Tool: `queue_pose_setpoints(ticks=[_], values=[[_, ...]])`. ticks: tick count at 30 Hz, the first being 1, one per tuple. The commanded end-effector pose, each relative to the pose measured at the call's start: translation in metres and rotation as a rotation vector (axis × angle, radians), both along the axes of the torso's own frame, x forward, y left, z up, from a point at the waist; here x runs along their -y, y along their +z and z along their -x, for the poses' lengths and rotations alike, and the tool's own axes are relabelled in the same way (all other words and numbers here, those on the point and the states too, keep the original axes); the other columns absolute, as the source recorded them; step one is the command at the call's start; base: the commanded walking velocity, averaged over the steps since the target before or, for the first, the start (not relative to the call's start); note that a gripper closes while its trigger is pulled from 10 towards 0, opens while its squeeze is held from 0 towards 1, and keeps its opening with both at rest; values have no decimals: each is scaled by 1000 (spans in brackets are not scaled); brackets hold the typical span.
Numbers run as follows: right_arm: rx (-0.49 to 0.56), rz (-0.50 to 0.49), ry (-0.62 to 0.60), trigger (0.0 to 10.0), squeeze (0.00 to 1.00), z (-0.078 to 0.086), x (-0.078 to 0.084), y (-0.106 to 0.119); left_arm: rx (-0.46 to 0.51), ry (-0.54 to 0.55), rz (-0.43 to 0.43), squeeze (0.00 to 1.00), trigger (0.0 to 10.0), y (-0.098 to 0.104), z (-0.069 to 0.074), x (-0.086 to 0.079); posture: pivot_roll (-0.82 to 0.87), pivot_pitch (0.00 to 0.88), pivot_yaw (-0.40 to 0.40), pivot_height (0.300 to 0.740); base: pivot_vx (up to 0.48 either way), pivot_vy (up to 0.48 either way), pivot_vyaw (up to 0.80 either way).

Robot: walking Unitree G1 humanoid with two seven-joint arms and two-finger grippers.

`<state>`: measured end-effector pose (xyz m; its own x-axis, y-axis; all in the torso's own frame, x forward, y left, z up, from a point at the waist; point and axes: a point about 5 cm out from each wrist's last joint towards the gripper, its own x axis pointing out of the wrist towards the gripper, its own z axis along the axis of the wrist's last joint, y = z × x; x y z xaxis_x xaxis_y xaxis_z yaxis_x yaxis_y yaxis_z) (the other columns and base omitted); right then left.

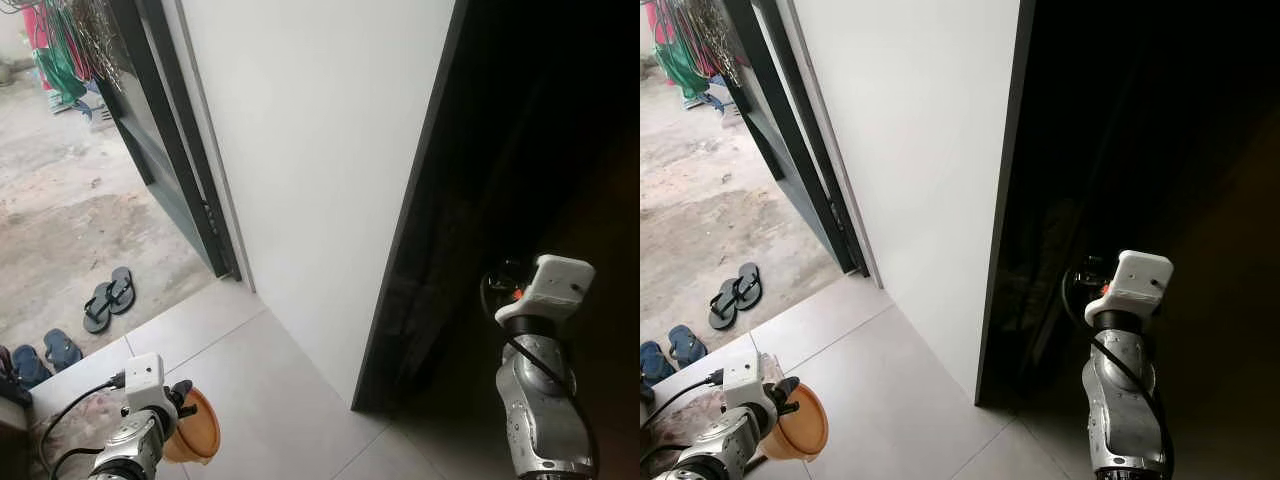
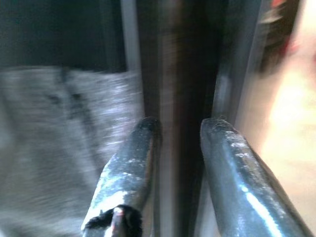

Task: Restocking fridge

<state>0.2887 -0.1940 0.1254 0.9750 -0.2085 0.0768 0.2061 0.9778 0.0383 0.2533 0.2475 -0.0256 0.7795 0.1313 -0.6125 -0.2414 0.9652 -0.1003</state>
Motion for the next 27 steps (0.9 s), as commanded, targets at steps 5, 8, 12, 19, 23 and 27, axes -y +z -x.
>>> queue_pose_setpoints(ticks=[5,8,12,19,23,27], values=[[-65,-19,-50,10000,1000,-6,-7,-2,-25,-18,-21,0,10000,-4,5,-1,-58,78,39,740,0,0,0],[-73,-37,-66,10000,1000,-9,-7,-3,-32,-40,-28,0,10000,-4,6,0,-58,81,40,740,0,0,0],[-67,-38,-92,10000,1000,-11,-5,0,-33,-38,-30,0,10000,-5,7,-1,-55,88,41,740,0,0,0],[-92,-33,-90,10000,1000,-16,-6,-1,-44,-38,-32,0,10000,-7,10,-2,-46,86,42,740,0,0,0],[-94,-27,-100,10000,1000,-22,-4,2,-46,-36,-31,0,10000,-8,11,-2,-42,86,43,740,0,0,0],[-103,-91,-114,10000,1000,-29,-1,2,-47,-34,-31,0,10000,-8,11,-2,-36,85,44,740,0,0,0]])
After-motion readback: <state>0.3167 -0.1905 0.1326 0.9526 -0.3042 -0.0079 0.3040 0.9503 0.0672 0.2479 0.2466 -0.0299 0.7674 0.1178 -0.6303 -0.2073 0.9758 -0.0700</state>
